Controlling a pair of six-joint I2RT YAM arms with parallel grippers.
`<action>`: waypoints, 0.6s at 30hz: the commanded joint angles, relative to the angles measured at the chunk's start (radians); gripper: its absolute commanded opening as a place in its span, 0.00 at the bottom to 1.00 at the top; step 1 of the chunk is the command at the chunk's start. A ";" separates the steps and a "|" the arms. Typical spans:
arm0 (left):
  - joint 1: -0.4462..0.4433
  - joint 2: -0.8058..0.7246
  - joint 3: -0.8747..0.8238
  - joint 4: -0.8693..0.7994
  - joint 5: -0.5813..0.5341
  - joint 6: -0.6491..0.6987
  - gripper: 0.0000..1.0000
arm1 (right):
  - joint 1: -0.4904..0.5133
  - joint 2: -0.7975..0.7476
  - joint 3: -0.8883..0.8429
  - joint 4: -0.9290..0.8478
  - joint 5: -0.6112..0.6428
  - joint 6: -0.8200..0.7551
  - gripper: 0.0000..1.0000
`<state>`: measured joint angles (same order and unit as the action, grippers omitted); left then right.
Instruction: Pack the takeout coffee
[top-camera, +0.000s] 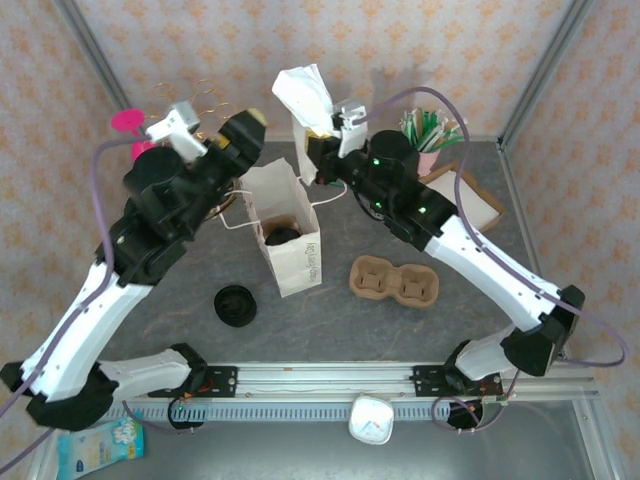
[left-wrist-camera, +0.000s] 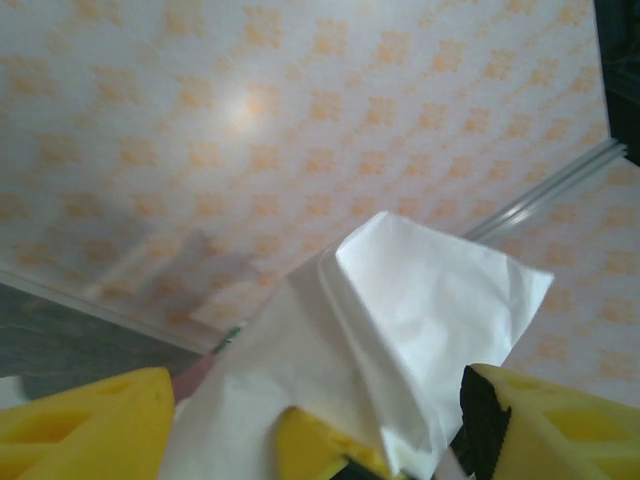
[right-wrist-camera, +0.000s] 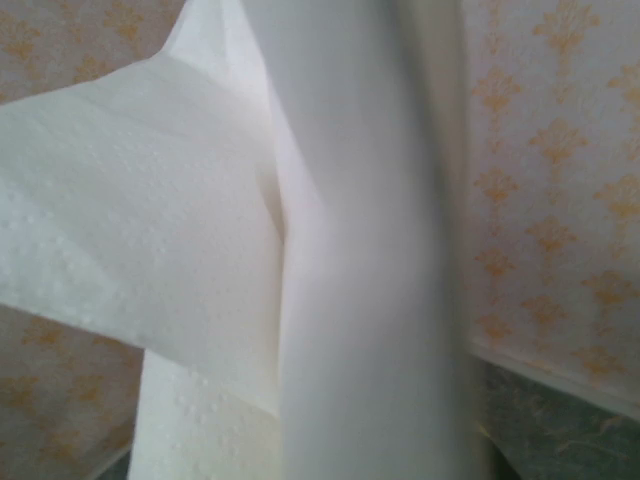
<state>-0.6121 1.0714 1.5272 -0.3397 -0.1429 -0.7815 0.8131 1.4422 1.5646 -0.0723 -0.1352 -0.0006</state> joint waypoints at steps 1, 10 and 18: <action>0.015 -0.048 -0.054 -0.146 -0.182 0.142 0.75 | 0.083 0.066 0.117 -0.180 0.122 0.141 0.00; 0.017 -0.136 -0.193 -0.227 -0.380 0.172 0.75 | 0.156 0.246 0.258 -0.326 0.215 0.212 0.00; 0.017 -0.145 -0.248 -0.222 -0.407 0.175 0.75 | 0.156 0.351 0.298 -0.444 0.186 0.243 0.13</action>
<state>-0.6056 0.9405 1.2930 -0.5434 -0.5026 -0.6266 0.9680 1.7889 1.8420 -0.4595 0.0380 0.2173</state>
